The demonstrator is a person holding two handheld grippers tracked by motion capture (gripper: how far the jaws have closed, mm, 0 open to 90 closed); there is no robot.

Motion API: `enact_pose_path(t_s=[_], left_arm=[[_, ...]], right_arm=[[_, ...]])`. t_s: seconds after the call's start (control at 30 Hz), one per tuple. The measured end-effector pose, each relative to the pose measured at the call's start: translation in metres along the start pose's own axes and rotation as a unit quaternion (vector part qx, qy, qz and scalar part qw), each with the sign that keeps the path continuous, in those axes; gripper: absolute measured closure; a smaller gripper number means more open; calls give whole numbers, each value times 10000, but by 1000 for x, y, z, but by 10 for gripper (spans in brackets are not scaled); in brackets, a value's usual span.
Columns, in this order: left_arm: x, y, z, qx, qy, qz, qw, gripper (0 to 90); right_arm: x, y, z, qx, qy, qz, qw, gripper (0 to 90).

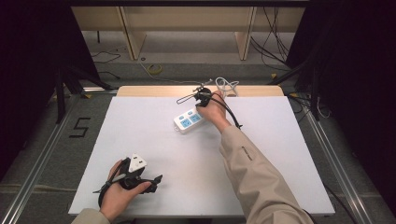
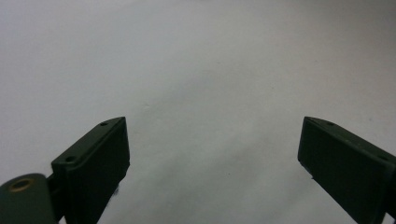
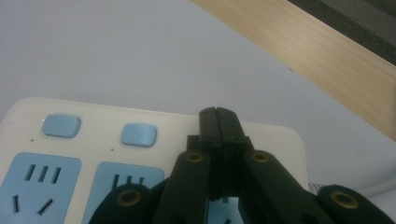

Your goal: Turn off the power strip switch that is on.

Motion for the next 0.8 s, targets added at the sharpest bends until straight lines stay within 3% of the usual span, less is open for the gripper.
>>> enact_pose_path(t_s=[0.8], left_arm=[[0,-2,-1,-30,-36,43,10000,87]], right_arm=[[-2,0,-6,69,39,102,9999,900]])
Point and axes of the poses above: each handheld gripper's, and its own axes: y roughly forward along the jaws, x roughly out of its underside, z roughly to its right, the point moved 10 cm from there along y, roughly forward along the jaws, and after that the axes turned 13 degrees about x, right-handed, at the moved point
